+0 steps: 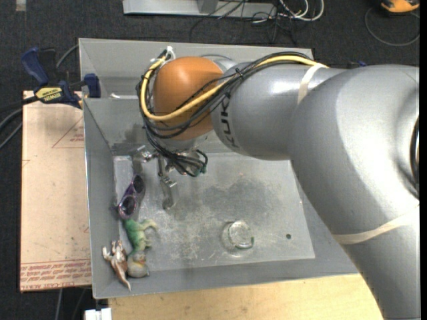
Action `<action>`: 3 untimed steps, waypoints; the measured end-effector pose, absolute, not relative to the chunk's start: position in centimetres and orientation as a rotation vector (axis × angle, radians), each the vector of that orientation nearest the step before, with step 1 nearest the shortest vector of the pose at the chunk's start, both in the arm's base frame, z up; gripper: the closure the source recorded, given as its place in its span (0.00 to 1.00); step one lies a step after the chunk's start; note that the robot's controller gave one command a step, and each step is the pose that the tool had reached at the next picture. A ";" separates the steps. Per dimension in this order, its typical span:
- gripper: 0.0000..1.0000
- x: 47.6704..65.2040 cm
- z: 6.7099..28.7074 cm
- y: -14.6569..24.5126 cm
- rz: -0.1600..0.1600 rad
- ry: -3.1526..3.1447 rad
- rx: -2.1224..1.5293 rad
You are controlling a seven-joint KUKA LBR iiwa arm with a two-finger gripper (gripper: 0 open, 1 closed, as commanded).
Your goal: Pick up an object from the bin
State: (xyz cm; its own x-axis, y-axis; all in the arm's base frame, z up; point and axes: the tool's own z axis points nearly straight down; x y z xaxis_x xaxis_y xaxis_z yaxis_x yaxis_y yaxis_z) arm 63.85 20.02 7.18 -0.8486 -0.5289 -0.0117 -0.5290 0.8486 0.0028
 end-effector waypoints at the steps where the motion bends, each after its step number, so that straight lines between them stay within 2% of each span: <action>1: 0.00 62.8 7.0 23.3 0.012 2.996 -0.907; 2: 1.00 63.5 7.0 23.9 0.011 2.881 -1.214; 3: 1.00 63.5 7.0 23.9 0.011 2.881 -1.214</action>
Offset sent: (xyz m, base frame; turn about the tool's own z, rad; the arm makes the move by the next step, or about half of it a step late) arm -0.0043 0.0386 -0.0018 -0.2448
